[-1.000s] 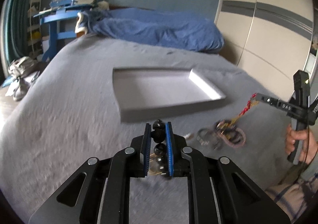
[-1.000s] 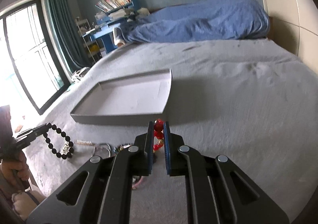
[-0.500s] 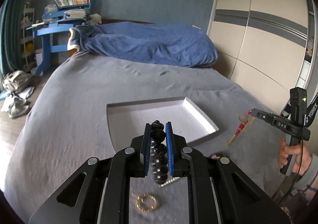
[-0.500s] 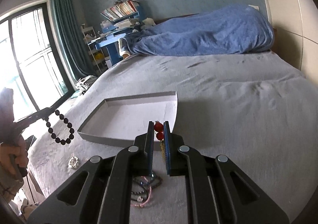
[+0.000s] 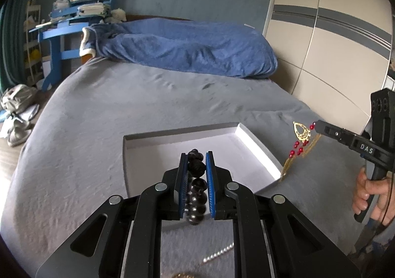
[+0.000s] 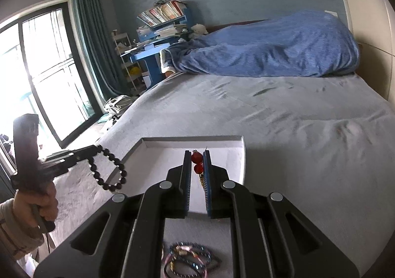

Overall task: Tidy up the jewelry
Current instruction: 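Carry the black bracelet with the left tool and the earring with the right tool over the grey box, then open the left tool to drop the bracelet while the right tool releases the earring into the box, then close the left tool on the gold round brooch while the right tool grasps the blue beaded bracelet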

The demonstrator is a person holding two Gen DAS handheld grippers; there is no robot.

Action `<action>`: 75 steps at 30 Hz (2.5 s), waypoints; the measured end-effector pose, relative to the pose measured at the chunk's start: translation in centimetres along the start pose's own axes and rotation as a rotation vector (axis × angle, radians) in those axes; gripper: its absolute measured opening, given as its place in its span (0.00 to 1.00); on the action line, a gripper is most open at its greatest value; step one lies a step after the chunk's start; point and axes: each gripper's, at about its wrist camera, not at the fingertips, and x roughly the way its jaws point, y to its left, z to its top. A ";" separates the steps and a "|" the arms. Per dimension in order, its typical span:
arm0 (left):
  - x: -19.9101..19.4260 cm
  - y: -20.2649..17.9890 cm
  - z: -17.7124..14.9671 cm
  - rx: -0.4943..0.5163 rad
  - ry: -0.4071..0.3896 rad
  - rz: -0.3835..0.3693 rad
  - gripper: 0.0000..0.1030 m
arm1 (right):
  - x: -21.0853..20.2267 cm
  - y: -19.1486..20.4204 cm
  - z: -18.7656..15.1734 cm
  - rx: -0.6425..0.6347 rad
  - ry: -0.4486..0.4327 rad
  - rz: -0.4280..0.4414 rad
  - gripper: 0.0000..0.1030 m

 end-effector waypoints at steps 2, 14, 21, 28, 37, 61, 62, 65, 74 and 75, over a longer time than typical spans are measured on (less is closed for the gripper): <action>0.7 0.0 0.1 -0.007 0.002 0.003 0.15 | 0.7 0.4 0.5 -0.011 0.005 0.005 0.09; 4.3 0.5 -0.6 -0.008 0.049 0.033 0.15 | 5.7 0.3 -0.9 -0.012 0.099 0.011 0.09; 5.7 1.6 -2.7 -0.016 0.099 0.054 0.15 | 8.1 -0.8 -3.2 0.023 0.174 0.009 0.09; 6.1 2.1 -4.0 -0.028 0.135 0.061 0.21 | 9.8 -1.5 -4.9 0.031 0.242 -0.022 0.09; 4.6 2.4 -5.4 -0.014 0.121 0.100 0.53 | 7.4 -2.4 -6.1 0.059 0.188 -0.016 0.35; -2.3 1.9 -13.9 -0.046 0.101 0.050 0.65 | 1.1 -3.2 -13.9 0.180 0.216 -0.015 0.45; -2.4 1.8 -14.0 -0.044 0.099 0.045 0.65 | 1.1 -3.2 -14.0 0.183 0.217 -0.017 0.46; -2.2 1.5 -14.2 -0.033 0.111 0.048 0.65 | 1.1 -3.1 -14.2 0.181 0.228 -0.019 0.48; -0.4 -0.7 -15.0 0.075 0.217 0.119 0.41 | 0.9 -1.9 -14.7 0.129 0.231 -0.039 0.50; -0.2 -0.6 -15.0 0.073 0.223 0.117 0.41 | 0.8 -1.7 -14.8 0.119 0.230 -0.039 0.50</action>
